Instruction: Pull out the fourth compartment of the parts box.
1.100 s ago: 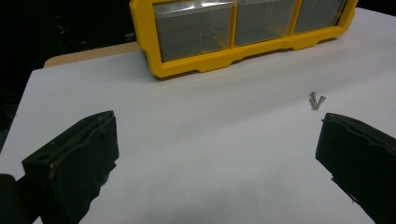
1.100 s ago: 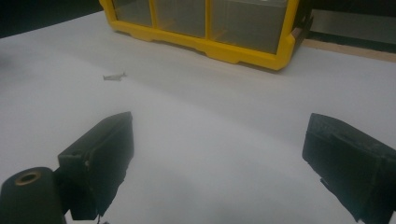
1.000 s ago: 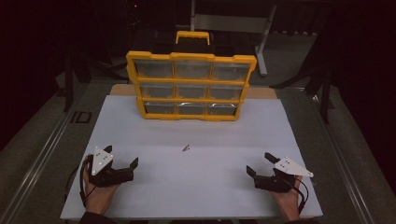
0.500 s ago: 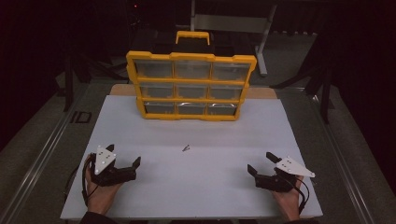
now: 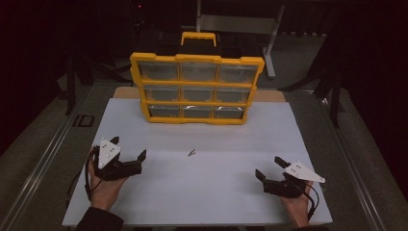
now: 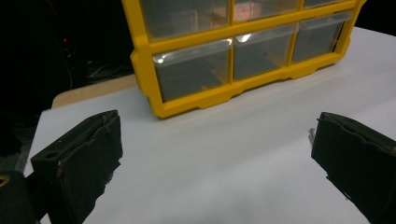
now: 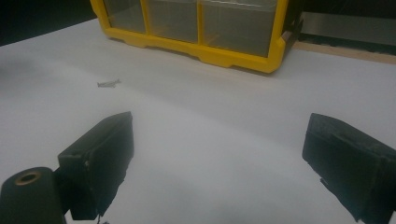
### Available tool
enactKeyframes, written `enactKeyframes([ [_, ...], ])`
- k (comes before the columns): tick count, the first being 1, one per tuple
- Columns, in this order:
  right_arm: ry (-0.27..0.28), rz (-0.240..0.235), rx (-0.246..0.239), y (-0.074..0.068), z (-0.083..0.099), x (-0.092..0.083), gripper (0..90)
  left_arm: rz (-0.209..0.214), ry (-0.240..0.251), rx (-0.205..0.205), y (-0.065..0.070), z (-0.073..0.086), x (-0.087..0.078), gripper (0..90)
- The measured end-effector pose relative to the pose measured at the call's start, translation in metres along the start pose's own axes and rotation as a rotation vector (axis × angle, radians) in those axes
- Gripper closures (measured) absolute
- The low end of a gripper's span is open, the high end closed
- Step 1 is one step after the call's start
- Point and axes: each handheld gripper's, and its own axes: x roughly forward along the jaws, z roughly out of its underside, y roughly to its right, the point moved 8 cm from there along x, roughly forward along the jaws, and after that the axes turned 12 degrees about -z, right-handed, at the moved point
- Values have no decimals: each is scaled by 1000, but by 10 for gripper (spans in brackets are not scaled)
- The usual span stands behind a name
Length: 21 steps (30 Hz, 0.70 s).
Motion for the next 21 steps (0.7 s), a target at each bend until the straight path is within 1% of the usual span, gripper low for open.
enactKeyframes([
  [5, 2, 0, 2, 0, 0, 0, 88, -1, 19, 23, 0, -14, 4, 29],
  [10, 3, -2, 2, 0, 0, 0, 88, -9, 36, 33, -3, -28, 10, 31],
  [16, 2, -3, 0, 0, 0, 0, 88, -23, 41, 42, -8, -41, 18, 37],
  [20, 1, -4, 0, 0, 0, 0, 88, -25, 43, 52, -10, -47, 23, 41],
  [21, 2, -5, 0, 0, 0, 0, 88, -30, 43, 61, -11, -52, 27, 41],
])
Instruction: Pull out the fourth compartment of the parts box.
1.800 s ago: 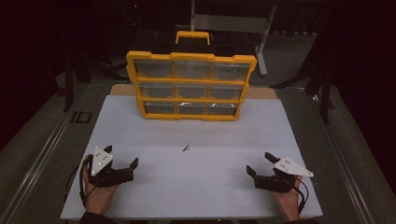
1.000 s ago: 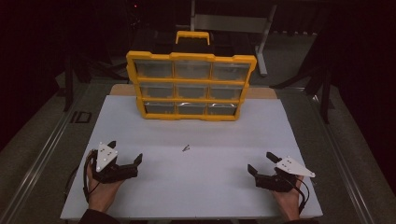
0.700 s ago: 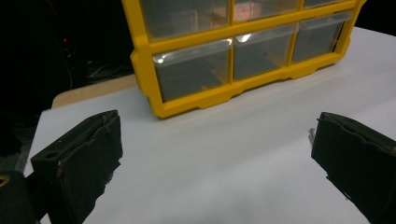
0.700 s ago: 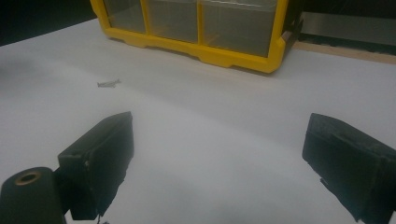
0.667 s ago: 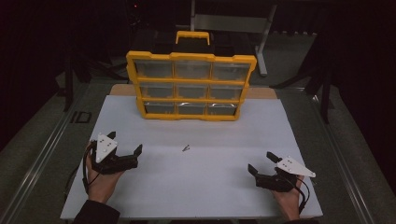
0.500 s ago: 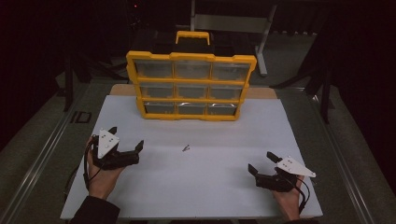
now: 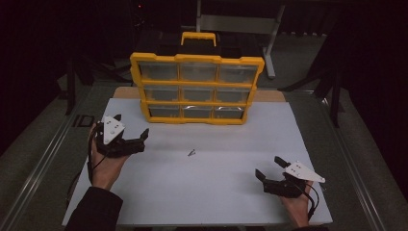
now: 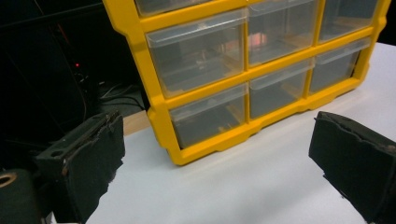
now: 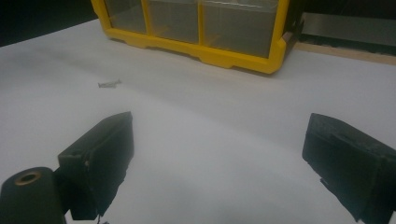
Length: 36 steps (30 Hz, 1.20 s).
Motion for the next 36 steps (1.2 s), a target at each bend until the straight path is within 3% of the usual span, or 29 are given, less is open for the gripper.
enactKeyframes([
  [10, 1, 0, 2, 1, 0, 0, 88, 6, 4, 26, -1, -21, 20, 51],
  [32, 2, -3, 7, 3, 1, 0, 88, -15, -4, 104, 0, -47, 63, 104],
  [36, 1, -4, 8, 3, 1, 0, 88, -22, -8, 99, -1, -52, 71, 111],
])
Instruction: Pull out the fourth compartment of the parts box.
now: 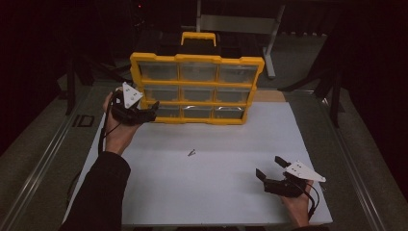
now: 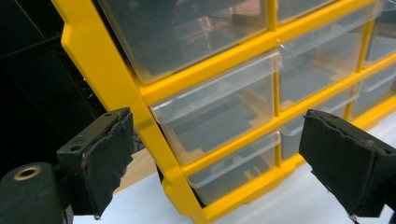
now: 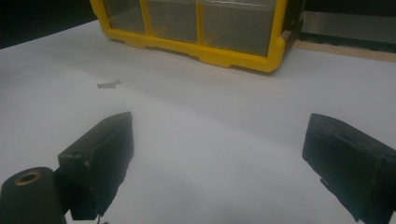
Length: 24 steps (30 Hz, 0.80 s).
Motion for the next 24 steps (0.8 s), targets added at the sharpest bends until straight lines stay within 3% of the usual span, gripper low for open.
enactKeyframes([
  [13, -3, 4, 3, 1, 1, 0, 89, -1, -1, 48, 2, -14, 14, 168],
  [16, 0, 7, 5, 2, 0, 0, 89, -17, 7, 96, 5, -18, 17, 194],
  [24, 1, 9, 7, 2, 0, -1, 89, -53, -14, 167, 6, -18, 24, 233],
])
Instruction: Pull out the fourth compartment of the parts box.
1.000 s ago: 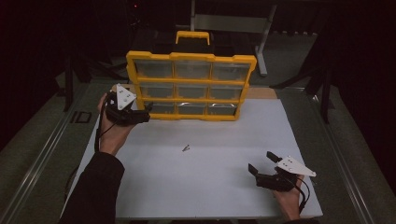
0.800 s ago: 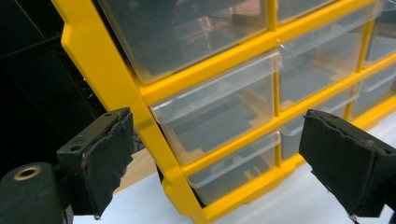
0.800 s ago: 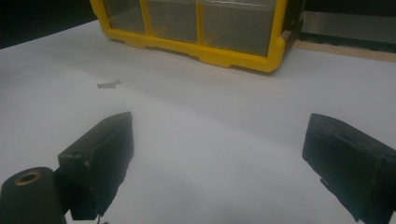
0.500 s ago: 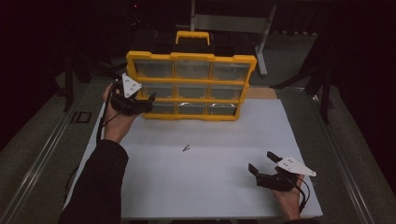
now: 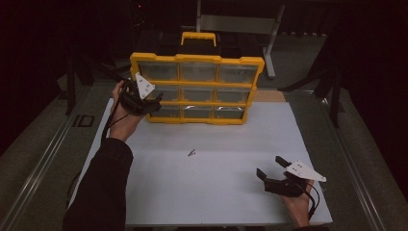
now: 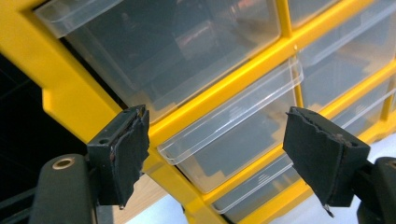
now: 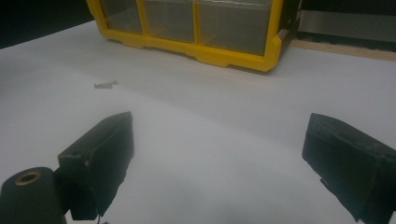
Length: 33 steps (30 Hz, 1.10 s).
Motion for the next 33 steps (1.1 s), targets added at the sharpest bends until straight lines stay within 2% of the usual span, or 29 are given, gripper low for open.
enactKeyframes([
  [1, 0, 0, -1, 0, 0, 0, 89, -8, -3, 31, 2, 1, 1, 237],
  [2, 0, 0, 0, 0, 0, 0, 89, -8, -3, 31, 2, 1, 1, 242],
  [3, 0, 0, 0, 0, 0, 0, 89, -17, -7, 65, 3, 2, 3, 246],
  [5, -1, 1, -1, 0, 0, 0, 88, -26, -12, 95, 4, 3, 4, 255],
  [10, -4, 0, -2, 0, 0, 0, 89, -49, -13, 155, 4, 2, 7, 273],
  [11, -4, 0, -2, 0, 0, 0, 89, -49, -13, 155, 4, 2, 7, 279],
  [12, -5, 1, -2, 0, 1, 0, 89, -57, -13, 184, 5, 1, 7, 279],
  [17, -5, 3, 0, 0, 1, -1, 89, -70, -11, 249, 8, 1, 9, 320],
  [21, -6, 4, -3, 0, 1, -1, 89, -76, -16, 282, 11, 1, 12, 338],
  [26, -6, 5, -3, 0, 1, -2, 89, -95, -18, 361, 14, -1, 15, 359],
  [29, -5, 5, -3, 0, 1, -2, 88, -99, -16, 396, 17, -2, 16, 370],
  [31, -6, 5, -3, 0, 1, -2, 89, -99, -17, 402, 18, -2, 17, 380],
  [32, -6, 5, -3, 0, 1, -2, 88, -110, -18, 432, 19, -2, 18, 387],
  [33, -6, 5, -4, 0, 1, -2, 88, -113, -16, 443, 20, -2, 18, 393],
])
